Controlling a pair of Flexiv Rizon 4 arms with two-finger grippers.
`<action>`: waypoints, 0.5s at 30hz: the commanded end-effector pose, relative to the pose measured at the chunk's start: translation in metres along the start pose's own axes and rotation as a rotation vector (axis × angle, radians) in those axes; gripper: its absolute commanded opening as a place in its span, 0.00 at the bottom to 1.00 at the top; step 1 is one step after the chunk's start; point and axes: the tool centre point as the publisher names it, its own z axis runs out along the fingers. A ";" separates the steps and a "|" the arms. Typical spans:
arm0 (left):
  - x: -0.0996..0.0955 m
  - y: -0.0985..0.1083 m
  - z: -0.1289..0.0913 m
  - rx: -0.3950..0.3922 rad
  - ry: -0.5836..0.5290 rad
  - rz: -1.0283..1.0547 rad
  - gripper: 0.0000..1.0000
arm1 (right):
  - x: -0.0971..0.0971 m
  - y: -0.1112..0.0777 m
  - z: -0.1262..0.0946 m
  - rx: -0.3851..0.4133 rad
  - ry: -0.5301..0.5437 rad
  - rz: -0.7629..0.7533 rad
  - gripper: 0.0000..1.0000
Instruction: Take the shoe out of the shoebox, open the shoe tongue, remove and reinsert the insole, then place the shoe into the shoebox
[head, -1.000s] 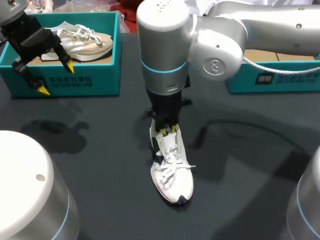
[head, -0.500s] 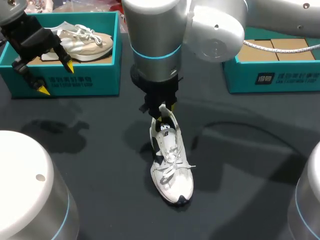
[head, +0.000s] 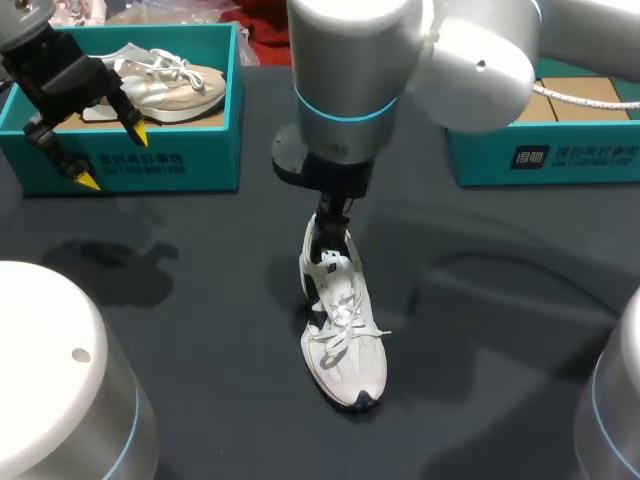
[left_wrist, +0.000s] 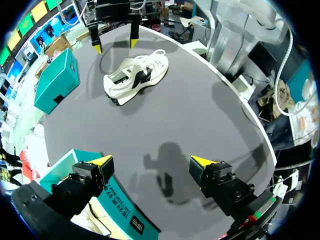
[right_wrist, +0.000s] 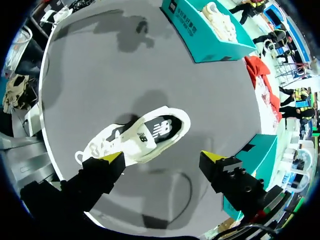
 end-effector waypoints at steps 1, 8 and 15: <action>-0.001 0.001 0.000 -0.001 0.002 0.000 1.00 | 0.003 -0.008 0.000 -0.083 -0.057 -0.268 1.00; -0.001 0.001 0.000 -0.001 0.002 0.000 1.00 | -0.013 0.006 0.013 -0.055 -0.047 -0.400 1.00; -0.001 0.001 0.000 -0.001 0.002 0.000 1.00 | -0.034 0.017 0.030 -0.073 -0.020 -0.432 1.00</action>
